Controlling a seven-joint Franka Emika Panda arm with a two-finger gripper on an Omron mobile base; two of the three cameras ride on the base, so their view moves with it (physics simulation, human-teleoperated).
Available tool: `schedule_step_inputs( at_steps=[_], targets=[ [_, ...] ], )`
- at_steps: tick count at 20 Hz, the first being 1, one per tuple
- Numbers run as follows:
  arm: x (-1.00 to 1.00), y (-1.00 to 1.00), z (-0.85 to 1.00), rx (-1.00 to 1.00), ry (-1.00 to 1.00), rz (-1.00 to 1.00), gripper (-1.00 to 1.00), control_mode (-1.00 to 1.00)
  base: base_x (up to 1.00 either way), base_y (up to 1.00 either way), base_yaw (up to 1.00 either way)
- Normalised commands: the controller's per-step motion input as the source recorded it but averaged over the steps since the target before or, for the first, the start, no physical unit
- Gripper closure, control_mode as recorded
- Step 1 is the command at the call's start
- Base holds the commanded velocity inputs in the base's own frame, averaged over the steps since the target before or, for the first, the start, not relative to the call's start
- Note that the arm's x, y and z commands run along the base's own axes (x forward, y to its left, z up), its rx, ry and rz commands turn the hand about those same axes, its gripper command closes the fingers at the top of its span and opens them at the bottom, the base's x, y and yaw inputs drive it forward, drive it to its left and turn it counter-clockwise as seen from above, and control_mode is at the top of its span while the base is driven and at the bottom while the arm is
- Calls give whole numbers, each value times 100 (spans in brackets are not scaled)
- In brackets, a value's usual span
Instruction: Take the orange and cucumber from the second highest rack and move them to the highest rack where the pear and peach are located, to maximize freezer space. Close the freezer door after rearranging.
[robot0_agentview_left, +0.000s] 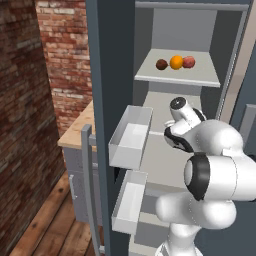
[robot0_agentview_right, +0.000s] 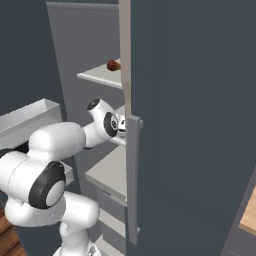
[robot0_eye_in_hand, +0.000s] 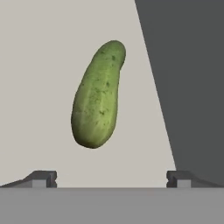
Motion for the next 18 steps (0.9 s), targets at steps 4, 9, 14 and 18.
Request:
schedule_step_inputs(
  at_steps=[4, 9, 14, 18],
  targets=[
    [20, -16, -9, 7, 0, -8, -100, -100, 0, 0, 0],
    [19, -18, -6, 9, 0, -6, -100, -100, 0, 0, 0],
    [17, -16, -6, 8, 0, -2, -100, -100, 0, 0, 0],
    [16, -2, -3, 10, 0, 0, -100, -100, 0, 0, 0]
  ],
)
